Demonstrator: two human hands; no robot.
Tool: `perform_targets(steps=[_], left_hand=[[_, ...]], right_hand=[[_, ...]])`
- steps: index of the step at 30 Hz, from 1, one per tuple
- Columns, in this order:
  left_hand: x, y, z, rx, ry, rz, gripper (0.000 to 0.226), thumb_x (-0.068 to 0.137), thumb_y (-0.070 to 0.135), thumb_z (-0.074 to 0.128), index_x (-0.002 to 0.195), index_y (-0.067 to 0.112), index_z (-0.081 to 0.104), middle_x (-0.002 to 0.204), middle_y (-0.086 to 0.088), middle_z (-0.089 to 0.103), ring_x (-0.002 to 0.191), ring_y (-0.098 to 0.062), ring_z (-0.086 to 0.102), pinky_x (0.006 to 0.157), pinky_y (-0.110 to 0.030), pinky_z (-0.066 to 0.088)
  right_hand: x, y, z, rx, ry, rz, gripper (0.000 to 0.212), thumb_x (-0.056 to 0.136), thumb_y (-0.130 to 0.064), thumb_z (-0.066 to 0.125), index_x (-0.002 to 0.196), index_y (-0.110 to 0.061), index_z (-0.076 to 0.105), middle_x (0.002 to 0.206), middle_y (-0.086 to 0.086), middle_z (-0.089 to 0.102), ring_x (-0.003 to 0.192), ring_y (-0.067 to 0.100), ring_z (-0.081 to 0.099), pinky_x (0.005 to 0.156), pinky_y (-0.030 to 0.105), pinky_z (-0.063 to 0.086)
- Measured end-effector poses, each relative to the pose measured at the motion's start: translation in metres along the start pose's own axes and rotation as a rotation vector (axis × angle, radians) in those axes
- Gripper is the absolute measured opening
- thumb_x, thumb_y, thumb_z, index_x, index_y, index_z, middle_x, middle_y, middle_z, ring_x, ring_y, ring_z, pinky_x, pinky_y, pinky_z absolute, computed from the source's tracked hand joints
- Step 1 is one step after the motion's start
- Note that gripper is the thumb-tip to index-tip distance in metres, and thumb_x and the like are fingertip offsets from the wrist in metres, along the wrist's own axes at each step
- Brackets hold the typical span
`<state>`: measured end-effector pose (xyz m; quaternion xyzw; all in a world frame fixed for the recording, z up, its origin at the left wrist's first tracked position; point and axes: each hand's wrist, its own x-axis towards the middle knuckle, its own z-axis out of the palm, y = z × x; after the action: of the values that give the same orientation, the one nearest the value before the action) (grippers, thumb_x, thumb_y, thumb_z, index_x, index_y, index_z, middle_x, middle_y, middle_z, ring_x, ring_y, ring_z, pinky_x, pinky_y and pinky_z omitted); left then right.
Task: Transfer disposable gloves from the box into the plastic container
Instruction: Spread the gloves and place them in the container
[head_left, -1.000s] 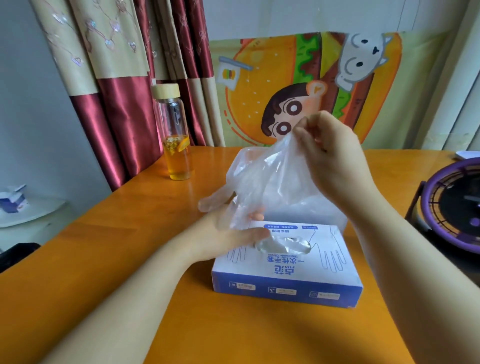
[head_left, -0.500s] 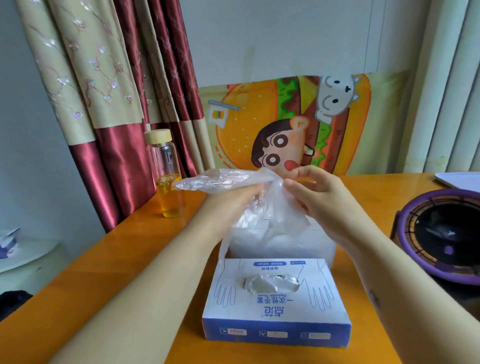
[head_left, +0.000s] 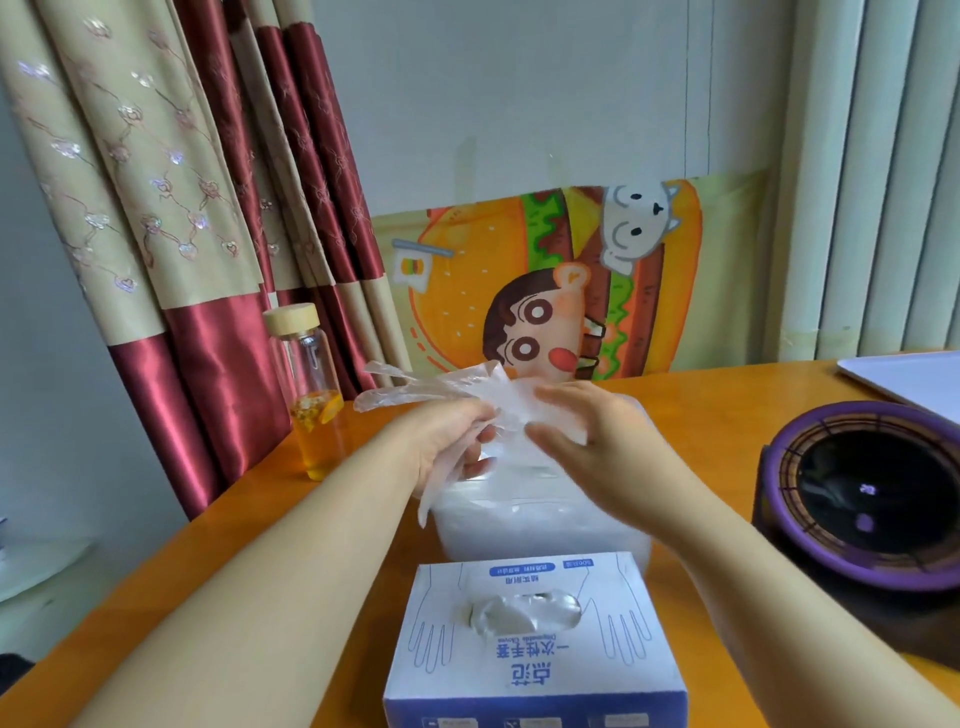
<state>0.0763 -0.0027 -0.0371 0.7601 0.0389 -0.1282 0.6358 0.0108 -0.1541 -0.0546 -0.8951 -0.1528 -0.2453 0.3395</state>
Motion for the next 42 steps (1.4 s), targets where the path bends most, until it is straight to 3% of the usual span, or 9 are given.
perform_targets(steps=[8, 11, 14, 20, 22, 26, 34, 38, 42], left_hand=[[0.001, 0.004, -0.018, 0.066, -0.100, -0.072, 0.006, 0.087, 0.015, 0.065, 0.084, 0.012, 0.061, 0.066, 0.000, 0.055, 0.053, -0.010, 0.045, 0.077, -0.031, 0.055], [0.008, 0.005, -0.037, 0.043, -0.062, -0.071, 0.008, 0.088, 0.016, 0.066, 0.095, 0.012, 0.067, 0.088, -0.001, 0.061, 0.075, -0.010, 0.056, 0.066, -0.027, 0.055], [0.015, 0.008, -0.060, 0.076, 0.004, -0.065, 0.008, 0.092, 0.017, 0.062, 0.095, 0.010, 0.065, 0.080, -0.001, 0.061, 0.057, -0.008, 0.052, 0.057, -0.022, 0.052], [0.026, 0.018, -0.076, 0.558, 0.574, 0.628, 0.017, 0.092, 0.010, 0.055, 0.106, 0.016, 0.063, 0.106, -0.002, 0.064, 0.087, -0.014, 0.059, 0.074, -0.025, 0.047], [0.013, 0.025, -0.054, 0.662, 0.373, 0.865, 0.017, 0.093, 0.012, 0.056, 0.105, 0.021, 0.064, 0.099, 0.010, 0.062, 0.081, 0.002, 0.057, 0.069, -0.011, 0.042], [0.019, 0.021, -0.011, 1.106, -0.175, 0.667, 0.019, 0.093, 0.025, 0.059, 0.109, 0.028, 0.068, 0.107, 0.015, 0.065, 0.089, 0.003, 0.056, 0.073, -0.011, 0.042], [0.059, 0.012, 0.018, 1.609, -0.444, 0.165, 0.044, 0.096, 0.040, 0.048, 0.134, 0.020, 0.054, 0.133, -0.003, 0.054, 0.117, -0.026, 0.052, 0.100, -0.037, 0.043], [0.071, -0.003, 0.019, 1.684, -0.475, 0.120, 0.052, 0.099, 0.026, 0.046, 0.150, 0.029, 0.031, 0.156, 0.004, 0.029, 0.140, -0.023, 0.030, 0.109, -0.033, 0.032], [0.082, -0.019, 0.015, 1.672, -0.478, 0.102, 0.060, 0.100, 0.012, 0.039, 0.153, 0.027, 0.017, 0.160, 0.003, 0.014, 0.143, -0.026, 0.024, 0.111, -0.037, 0.033]], right_hand=[[0.017, 0.029, -0.018, 0.061, 0.253, 0.161, 0.031, 0.084, -0.017, 0.069, 0.115, -0.016, 0.069, 0.110, 0.002, 0.071, 0.094, 0.016, 0.066, 0.086, 0.030, 0.052], [0.026, 0.036, -0.024, -0.106, 0.140, 0.200, 0.032, 0.082, -0.009, 0.068, 0.113, -0.018, 0.070, 0.101, 0.006, 0.072, 0.078, 0.019, 0.063, 0.071, 0.023, 0.047], [0.034, 0.043, -0.015, -0.256, -0.073, 0.326, 0.051, 0.083, -0.017, 0.070, 0.132, -0.014, 0.056, 0.125, 0.007, 0.062, 0.102, 0.022, 0.060, 0.081, 0.023, 0.046], [0.041, 0.048, 0.007, -0.651, -0.314, 0.341, 0.044, 0.081, -0.040, 0.069, 0.114, -0.012, 0.060, 0.102, 0.001, 0.061, 0.096, 0.023, 0.053, 0.088, 0.038, 0.029], [0.042, 0.045, 0.009, -0.757, -0.340, 0.300, 0.041, 0.081, -0.047, 0.067, 0.104, -0.014, 0.063, 0.089, -0.003, 0.061, 0.085, 0.020, 0.052, 0.095, 0.045, 0.026], [0.049, 0.035, 0.001, -0.880, -0.501, 0.301, 0.036, 0.084, -0.052, 0.061, 0.086, -0.017, 0.058, 0.084, -0.006, 0.059, 0.087, 0.020, 0.052, 0.103, 0.053, 0.019], [0.071, 0.025, -0.002, -0.661, -0.635, 0.007, 0.038, 0.086, -0.038, 0.066, 0.121, -0.025, 0.063, 0.110, -0.005, 0.051, 0.114, 0.020, 0.049, 0.094, 0.033, 0.040], [0.077, 0.046, 0.031, -0.623, -1.014, 0.141, 0.052, 0.094, -0.034, 0.055, 0.140, -0.012, 0.045, 0.135, 0.003, 0.054, 0.121, 0.022, 0.053, 0.103, 0.033, 0.042], [0.078, 0.070, 0.047, -0.750, -1.070, 0.207, 0.048, 0.098, -0.024, 0.044, 0.139, -0.001, 0.038, 0.136, 0.018, 0.047, 0.116, 0.034, 0.052, 0.091, 0.037, 0.046]])
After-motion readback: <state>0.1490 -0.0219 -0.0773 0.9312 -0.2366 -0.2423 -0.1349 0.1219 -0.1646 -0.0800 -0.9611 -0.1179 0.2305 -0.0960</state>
